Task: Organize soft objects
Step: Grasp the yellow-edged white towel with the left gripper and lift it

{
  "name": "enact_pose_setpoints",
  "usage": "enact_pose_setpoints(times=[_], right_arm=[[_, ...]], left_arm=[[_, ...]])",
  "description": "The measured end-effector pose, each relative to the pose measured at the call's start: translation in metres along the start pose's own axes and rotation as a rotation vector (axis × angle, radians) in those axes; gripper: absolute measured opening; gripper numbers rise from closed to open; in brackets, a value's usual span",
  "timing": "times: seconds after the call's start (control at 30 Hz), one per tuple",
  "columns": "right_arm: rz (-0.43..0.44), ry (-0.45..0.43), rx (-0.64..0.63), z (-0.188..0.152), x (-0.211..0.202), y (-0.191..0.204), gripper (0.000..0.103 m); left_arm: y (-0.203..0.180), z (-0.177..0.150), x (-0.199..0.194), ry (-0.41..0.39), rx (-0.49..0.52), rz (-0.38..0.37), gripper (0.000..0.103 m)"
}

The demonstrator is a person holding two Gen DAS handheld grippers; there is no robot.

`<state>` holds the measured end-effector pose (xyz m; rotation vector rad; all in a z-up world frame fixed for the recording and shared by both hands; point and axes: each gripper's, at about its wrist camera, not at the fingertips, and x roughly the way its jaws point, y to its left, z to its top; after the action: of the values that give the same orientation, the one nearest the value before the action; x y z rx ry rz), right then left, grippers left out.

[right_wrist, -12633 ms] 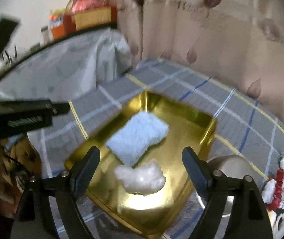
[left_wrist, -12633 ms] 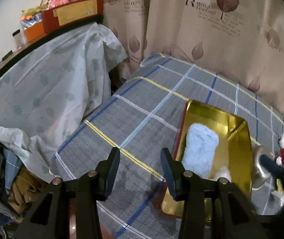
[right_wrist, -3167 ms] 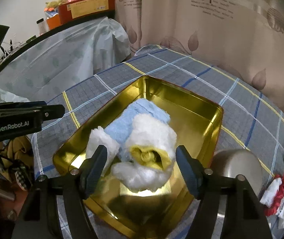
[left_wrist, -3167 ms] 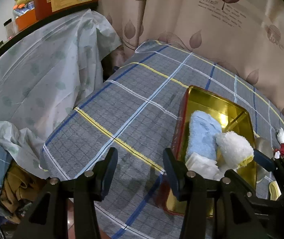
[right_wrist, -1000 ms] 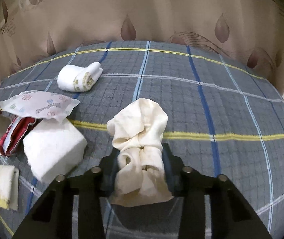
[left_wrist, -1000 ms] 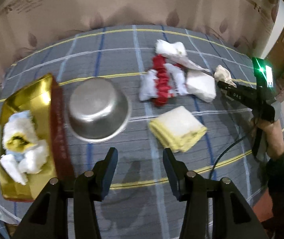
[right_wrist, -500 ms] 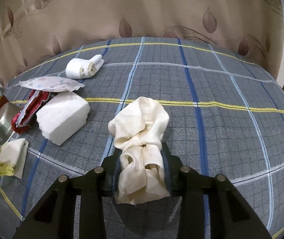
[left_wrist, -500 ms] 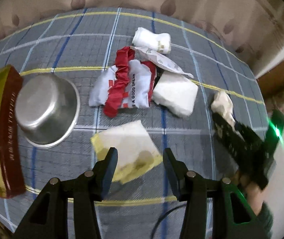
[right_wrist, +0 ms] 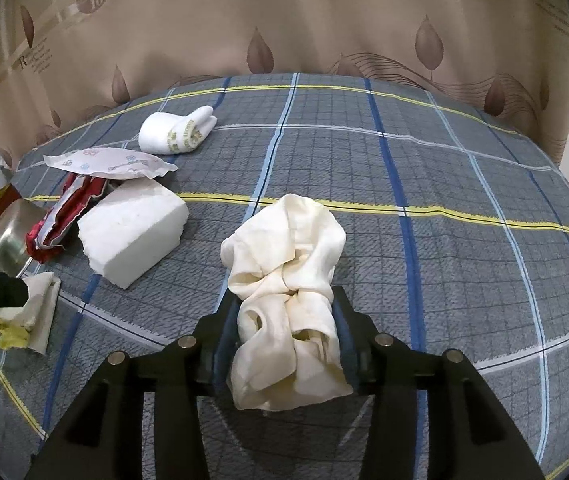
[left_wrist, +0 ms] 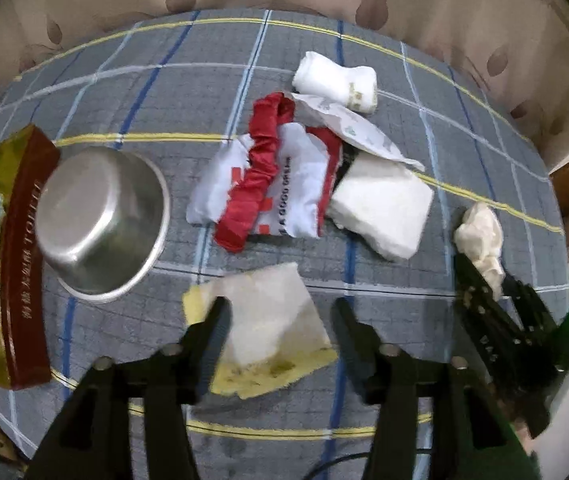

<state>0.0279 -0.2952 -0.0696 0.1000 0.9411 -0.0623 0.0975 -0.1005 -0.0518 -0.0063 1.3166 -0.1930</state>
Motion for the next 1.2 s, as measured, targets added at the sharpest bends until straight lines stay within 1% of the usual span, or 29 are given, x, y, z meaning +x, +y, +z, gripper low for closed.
enact_pose_setpoints(times=[0.03, 0.1, 0.2, 0.4, 0.5, 0.6, 0.7, 0.77, 0.87, 0.93, 0.97, 1.07, 1.13, 1.2], right_arm=[[0.001, 0.000, 0.000, 0.000, 0.000, 0.000, 0.044], [0.003, 0.000, 0.000, 0.000, 0.000, 0.000, 0.045], [0.003, 0.000, 0.001, 0.000, 0.000, 0.001, 0.045], [0.003, 0.001, 0.001, 0.001, 0.000, 0.002, 0.046], [0.003, 0.001, 0.001, 0.001, 0.000, 0.002, 0.046], [0.003, 0.001, 0.001, 0.000, 0.000, 0.001, 0.046], [0.003, 0.001, 0.001, 0.000, 0.000, 0.001, 0.046], [0.003, 0.001, 0.001, 0.001, 0.000, 0.002, 0.047], [0.003, 0.001, 0.001, 0.000, 0.000, 0.001, 0.047], [0.003, 0.001, 0.001, 0.000, 0.000, 0.002, 0.048], [0.004, 0.001, 0.001, 0.000, -0.001, 0.001, 0.048], [0.004, 0.002, -0.004, 0.000, 0.000, 0.004, 0.049], [0.005, 0.002, -0.005, 0.001, 0.000, 0.005, 0.050], [0.009, 0.002, -0.005, 0.001, 0.000, 0.004, 0.051]], left_arm=[[0.001, 0.000, 0.003, 0.004, -0.002, 0.011, 0.059], [0.005, -0.002, 0.009, 0.012, -0.016, 0.011, 0.060], [0.002, -0.003, 0.012, -0.008, -0.004, 0.027, 0.063], [0.006, -0.002, 0.015, -0.020, -0.007, 0.036, 0.064], [0.002, -0.008, 0.014, -0.042, 0.025, 0.052, 0.065], [-0.003, -0.013, 0.018, -0.081, 0.060, 0.068, 0.067], [-0.003, -0.019, 0.016, -0.112, 0.080, 0.063, 0.067], [0.000, -0.021, 0.013, -0.120, 0.071, 0.045, 0.067], [0.007, -0.021, 0.008, -0.101, 0.045, 0.027, 0.070], [0.008, -0.023, 0.006, -0.095, 0.038, 0.040, 0.074], [0.009, -0.023, 0.008, -0.084, 0.034, 0.041, 0.078], [0.014, -0.026, 0.028, -0.001, -0.015, 0.010, 0.080], [0.010, -0.029, 0.025, -0.051, 0.008, 0.040, 0.080], [0.009, -0.030, 0.030, -0.030, 0.007, 0.044, 0.080]])
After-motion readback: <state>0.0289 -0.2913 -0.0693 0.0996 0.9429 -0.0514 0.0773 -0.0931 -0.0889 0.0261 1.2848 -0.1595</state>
